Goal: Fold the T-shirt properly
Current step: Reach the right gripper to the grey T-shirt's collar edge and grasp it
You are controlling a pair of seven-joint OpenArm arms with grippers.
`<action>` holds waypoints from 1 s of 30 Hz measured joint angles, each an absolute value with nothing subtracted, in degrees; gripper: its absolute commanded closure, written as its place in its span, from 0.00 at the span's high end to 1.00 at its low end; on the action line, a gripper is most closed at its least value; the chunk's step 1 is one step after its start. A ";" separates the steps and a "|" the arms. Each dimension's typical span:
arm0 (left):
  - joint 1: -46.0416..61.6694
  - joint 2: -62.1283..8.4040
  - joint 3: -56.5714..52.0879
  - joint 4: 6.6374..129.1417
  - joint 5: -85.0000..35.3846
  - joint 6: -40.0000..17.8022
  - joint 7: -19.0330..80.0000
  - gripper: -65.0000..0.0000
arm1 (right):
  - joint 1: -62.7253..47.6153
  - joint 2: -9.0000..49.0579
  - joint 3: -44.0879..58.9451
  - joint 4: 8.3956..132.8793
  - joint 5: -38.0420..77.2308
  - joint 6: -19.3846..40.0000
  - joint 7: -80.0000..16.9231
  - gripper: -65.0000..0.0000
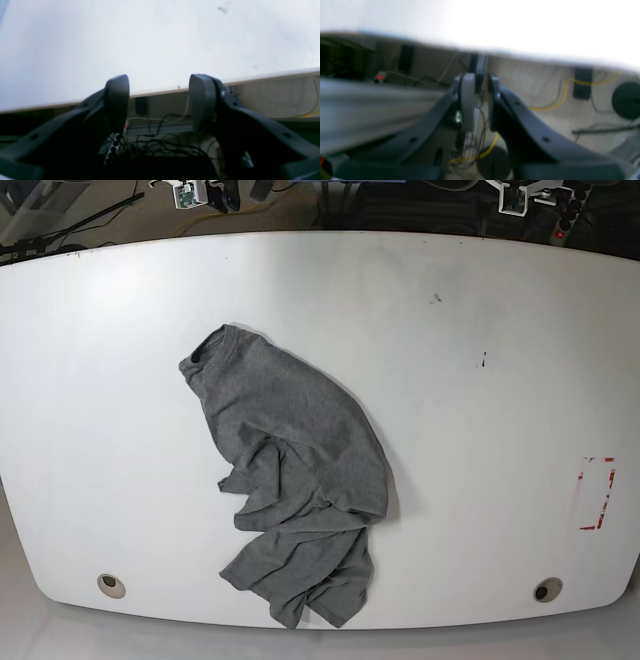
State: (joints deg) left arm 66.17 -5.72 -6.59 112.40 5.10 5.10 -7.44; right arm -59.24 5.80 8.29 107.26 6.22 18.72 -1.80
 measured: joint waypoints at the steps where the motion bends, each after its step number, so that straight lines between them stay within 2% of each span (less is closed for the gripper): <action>1: 65.73 -5.58 -6.46 112.36 5.10 4.99 -7.20 0.59 | -58.35 5.76 8.29 107.20 6.20 18.90 -1.89 0.13; 5: 62.24 -5.45 -6.33 112.05 5.15 4.89 -7.05 0.72 | -53.80 5.76 8.29 107.22 6.26 18.48 -1.89 0.13; 7: 60.82 -5.45 -6.39 112.07 5.13 5.02 -7.18 0.75 | -51.94 5.74 8.27 107.26 6.26 18.63 -2.26 0.13; 14: 60.88 -5.32 -6.37 112.03 5.15 4.95 -7.09 0.76 | -44.49 6.11 8.29 109.75 6.04 19.03 -11.20 0.15; 19: 58.67 -5.28 -6.39 111.96 5.15 4.95 -6.92 0.76 | -38.04 6.24 8.25 110.59 6.09 19.07 -17.39 0.39; 20: 58.22 -5.30 -6.39 111.96 5.15 4.93 -7.11 0.76 | -37.04 6.17 8.29 110.59 6.02 19.11 -18.20 0.41; 24: 57.91 -5.28 -6.42 111.98 5.13 5.06 -7.14 0.76 | -32.23 6.22 8.29 110.56 6.07 19.46 -21.52 0.42; 30: 57.06 -5.06 -6.48 111.98 5.15 5.15 -6.96 0.76 | -23.44 6.15 8.29 110.52 5.82 24.27 -29.08 0.42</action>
State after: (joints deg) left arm 57.06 -5.06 -6.48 111.98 5.15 5.15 -6.96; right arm -23.44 6.15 8.29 110.52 5.82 24.27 -29.08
